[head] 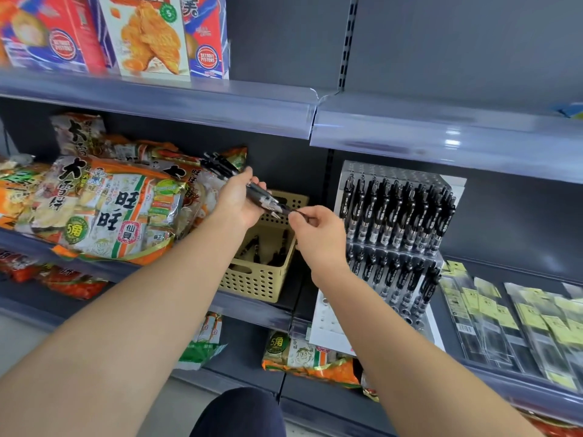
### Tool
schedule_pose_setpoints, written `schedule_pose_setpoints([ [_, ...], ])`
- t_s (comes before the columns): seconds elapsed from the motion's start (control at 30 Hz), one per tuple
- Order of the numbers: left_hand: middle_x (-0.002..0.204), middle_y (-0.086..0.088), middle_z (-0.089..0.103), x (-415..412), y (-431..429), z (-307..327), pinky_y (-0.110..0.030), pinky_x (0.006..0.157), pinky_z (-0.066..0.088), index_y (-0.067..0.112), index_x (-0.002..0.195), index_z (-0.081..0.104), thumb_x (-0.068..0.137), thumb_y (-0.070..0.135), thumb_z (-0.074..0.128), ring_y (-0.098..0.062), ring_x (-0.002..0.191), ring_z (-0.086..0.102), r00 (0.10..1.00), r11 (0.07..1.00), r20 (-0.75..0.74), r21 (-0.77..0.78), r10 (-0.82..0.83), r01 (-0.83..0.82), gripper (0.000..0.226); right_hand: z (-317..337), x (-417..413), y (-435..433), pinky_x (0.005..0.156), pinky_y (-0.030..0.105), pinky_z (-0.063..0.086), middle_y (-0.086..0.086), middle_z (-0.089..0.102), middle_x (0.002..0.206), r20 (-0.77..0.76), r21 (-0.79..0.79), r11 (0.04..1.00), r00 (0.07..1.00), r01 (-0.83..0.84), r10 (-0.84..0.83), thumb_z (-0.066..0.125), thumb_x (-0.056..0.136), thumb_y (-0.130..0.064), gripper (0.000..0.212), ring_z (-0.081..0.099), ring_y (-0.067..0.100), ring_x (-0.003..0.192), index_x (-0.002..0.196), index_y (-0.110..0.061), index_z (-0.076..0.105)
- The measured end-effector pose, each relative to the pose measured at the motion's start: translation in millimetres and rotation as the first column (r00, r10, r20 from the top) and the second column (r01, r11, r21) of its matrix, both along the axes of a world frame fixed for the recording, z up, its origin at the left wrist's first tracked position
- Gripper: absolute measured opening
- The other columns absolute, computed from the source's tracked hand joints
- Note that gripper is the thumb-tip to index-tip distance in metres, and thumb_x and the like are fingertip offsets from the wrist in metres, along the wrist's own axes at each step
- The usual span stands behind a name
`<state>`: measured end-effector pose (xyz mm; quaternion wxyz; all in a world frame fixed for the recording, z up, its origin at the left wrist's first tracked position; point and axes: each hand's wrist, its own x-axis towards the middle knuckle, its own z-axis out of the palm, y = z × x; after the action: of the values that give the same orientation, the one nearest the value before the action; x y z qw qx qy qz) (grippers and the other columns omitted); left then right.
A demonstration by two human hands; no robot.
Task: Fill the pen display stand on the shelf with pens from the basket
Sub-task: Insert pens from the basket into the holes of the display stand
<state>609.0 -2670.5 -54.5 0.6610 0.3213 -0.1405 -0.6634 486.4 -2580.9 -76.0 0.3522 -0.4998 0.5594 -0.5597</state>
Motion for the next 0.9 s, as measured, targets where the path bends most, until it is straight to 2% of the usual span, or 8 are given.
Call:
schedule_pose_setpoints([
  [0.1, 0.066, 0.002, 0.047, 11, -6, -5, -0.035, 0.088, 0.048, 0.012, 0.083, 0.052, 0.097, 0.020, 0.055, -0.014, 0.060, 0.046, 0.999, 1.000, -0.030, 0.010, 0.016, -0.016, 0.017, 14, -8, 9, 0.058, 0.033, 0.048, 0.002, 0.058, 0.068, 0.268, -0.100, 0.985, 0.957, 0.143, -0.112, 0.059, 0.083, -0.015, 0.005, 0.053, 0.014, 0.061, 0.079, -0.018, 0.059],
  [0.17, 0.067, 0.001, 0.047, 12, -4, -9, -0.034, 0.083, 0.049, 0.012, 0.084, 0.052, 0.097, 0.021, 0.054, -0.014, 0.060, 0.047, 1.000, 1.000, 0.003, -0.008, -0.005, 0.005, 0.016, 25, -11, 14, 0.051, 0.026, 0.048, 0.004, 0.062, 0.068, 0.379, -0.153, 0.975, 0.920, 0.162, -0.093, 0.059, 0.089, -0.013, 0.003, 0.058, 0.012, 0.056, 0.086, -0.014, 0.058],
  [0.3, 0.066, 0.001, 0.054, 2, 11, -10, -0.027, 0.055, 0.047, 0.011, 0.090, 0.051, 0.096, 0.019, 0.056, -0.013, 0.055, 0.050, 0.980, 0.997, 0.195, -0.062, -0.032, 0.045, 0.012, 32, -13, 16, 0.071, 0.047, 0.057, 0.000, 0.064, 0.073, 0.211, -0.259, 0.952, 0.971, 0.165, -0.111, 0.063, 0.089, -0.021, 0.006, 0.066, 0.022, 0.074, 0.084, -0.023, 0.062],
  [0.4, 0.071, -0.002, 0.057, -9, 27, -7, -0.027, 0.049, 0.042, 0.012, 0.085, 0.053, 0.091, 0.026, 0.065, -0.016, 0.054, 0.050, 0.843, 0.993, 0.537, -0.109, 0.021, 0.045, 0.019, 33, -16, 20, 0.071, 0.052, 0.055, -0.001, 0.062, 0.075, 0.115, -0.282, 0.945, 0.984, 0.167, -0.139, 0.059, 0.092, -0.029, 0.017, 0.065, 0.026, 0.079, 0.076, -0.027, 0.054],
  [0.47, 0.066, -0.002, 0.058, -16, 40, -6, -0.026, 0.046, 0.038, 0.012, 0.081, 0.053, 0.089, 0.028, 0.068, -0.015, 0.048, 0.044, 0.765, 0.983, 0.644, -0.131, -0.012, 0.125, 0.023, 35, -21, 22, 0.070, 0.053, 0.054, 0.004, 0.063, 0.080, 0.081, -0.275, 0.945, 0.984, 0.178, -0.162, 0.056, 0.093, -0.034, 0.022, 0.065, 0.027, 0.080, 0.075, -0.025, 0.049],
  [0.53, 0.062, -0.003, 0.058, -19, 53, -5, -0.025, 0.044, 0.035, 0.012, 0.078, 0.054, 0.088, 0.027, 0.068, -0.013, 0.045, 0.041, 0.720, 0.956, 0.686, -0.133, -0.102, 0.262, 0.023, 39, -28, 24, 0.071, 0.049, 0.055, 0.005, 0.062, 0.082, 0.062, -0.251, 0.953, 0.985, 0.169, -0.158, 0.053, 0.095, -0.032, 0.023, 0.064, 0.026, 0.079, 0.076, -0.024, 0.046],
  [0.7, 0.074, -0.011, 0.070, -26, 77, -5, -0.020, 0.040, 0.033, 0.005, 0.084, 0.060, 0.092, 0.025, 0.058, -0.010, 0.040, 0.041, 0.639, 0.827, 0.687, -0.098, -0.346, 0.554, 0.021, 48, -45, 35, 0.048, 0.015, 0.047, 0.012, 0.056, 0.086, 0.048, -0.215, 0.973, 0.996, 0.087, -0.079, 0.043, 0.101, -0.020, 0.013, 0.054, 0.012, 0.060, 0.089, -0.016, 0.047],
  [0.9, 0.064, -0.007, 0.065, -44, 101, -8, -0.020, 0.040, 0.034, 0.005, 0.076, 0.057, 0.089, 0.023, 0.060, -0.011, 0.039, 0.041, 0.668, 0.795, 0.640, -0.143, -0.379, 0.589, 0.022, 50, -66, 56, 0.056, 0.014, 0.051, 0.003, 0.051, 0.083, 0.111, -0.187, 0.981, 0.994, 0.044, -0.023, 0.042, 0.101, -0.015, 0.011, 0.053, 0.010, 0.064, 0.097, -0.019, 0.051],
])
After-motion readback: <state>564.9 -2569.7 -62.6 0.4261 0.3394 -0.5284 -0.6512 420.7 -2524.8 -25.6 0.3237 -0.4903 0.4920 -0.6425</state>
